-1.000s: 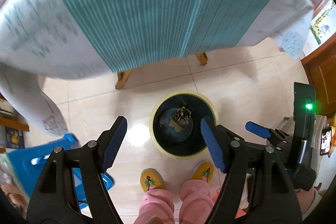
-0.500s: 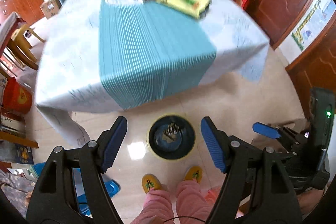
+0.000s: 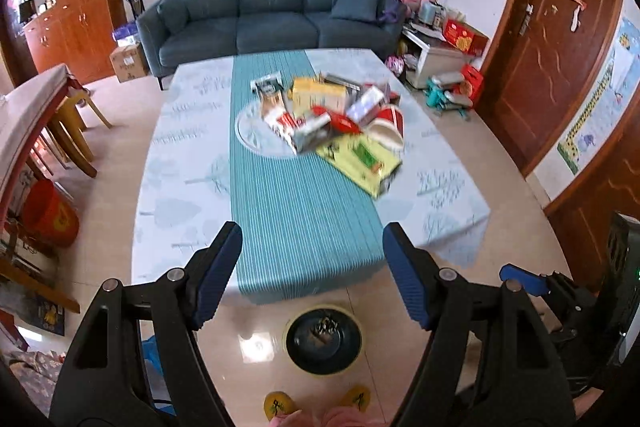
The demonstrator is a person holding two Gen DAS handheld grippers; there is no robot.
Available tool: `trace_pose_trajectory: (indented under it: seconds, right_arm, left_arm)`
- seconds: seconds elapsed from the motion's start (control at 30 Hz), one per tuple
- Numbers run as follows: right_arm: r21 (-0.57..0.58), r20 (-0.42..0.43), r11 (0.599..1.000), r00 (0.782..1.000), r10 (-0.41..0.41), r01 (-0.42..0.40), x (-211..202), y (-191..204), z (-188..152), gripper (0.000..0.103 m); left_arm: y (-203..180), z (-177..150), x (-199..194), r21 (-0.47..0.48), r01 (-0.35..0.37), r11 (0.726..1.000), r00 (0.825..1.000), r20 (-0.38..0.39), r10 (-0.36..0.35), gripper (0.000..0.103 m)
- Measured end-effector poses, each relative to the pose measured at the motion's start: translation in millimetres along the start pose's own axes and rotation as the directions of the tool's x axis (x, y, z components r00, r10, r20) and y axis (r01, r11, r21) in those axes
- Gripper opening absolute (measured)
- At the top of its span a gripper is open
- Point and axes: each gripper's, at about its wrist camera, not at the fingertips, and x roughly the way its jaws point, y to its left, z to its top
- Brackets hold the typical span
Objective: Collect trash
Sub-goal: 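Move both open tools back toward the trash on the table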
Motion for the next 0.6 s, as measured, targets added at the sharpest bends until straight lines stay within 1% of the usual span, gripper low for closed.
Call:
trace_pose_trajectory:
  seconds: [0.1, 0.17, 0.3, 0.33, 0.47, 0.6]
  right_arm:
    - [-0.054, 0.015, 0.999, 1.0, 0.01, -0.01, -9.6, 3.5, 20.3, 0.091]
    - [-0.076, 0.018, 0.997, 1.0, 0.019, -0.017, -9.1, 3.2, 33.5, 0.091]
    - [-0.099, 0.026, 0.995, 1.0, 0.013, -0.011, -0.5, -1.9, 54.6, 0.091]
    - [-0.1, 0.028, 0.995, 1.0, 0.002, 0.001, 4.3, -2.7, 60.8, 0.091]
    - [-0.063, 0.027, 0.998, 1.0, -0.017, 0.018, 22.8, -12.2, 79.8, 0.091]
    - [-0.017, 0.01, 0.998, 0.998, -0.063, 0.063, 60.2, -25.3, 99.7, 0.091]
  left_arm:
    - [-3.1, 11.6, -4.0, -0.007, -0.029, 1.0, 1.0, -0.006, 0.029, 0.07]
    - [-4.6, 18.6, -3.0, -0.005, -0.057, 0.998, 0.998, -0.011, 0.057, 0.07]
    - [-6.9, 25.1, 14.5, 0.019, -0.067, 0.998, 0.997, -0.037, 0.067, 0.07]
    - [-7.5, 24.4, 21.7, 0.028, -0.064, 0.998, 0.997, -0.042, 0.065, 0.07]
    - [-7.5, 39.7, 63.2, 0.088, -0.031, 0.996, 0.996, -0.086, 0.039, 0.07]
    - [-1.5, 62.0, 124.4, 0.132, 0.04, 0.99, 0.989, -0.149, -0.02, 0.07]
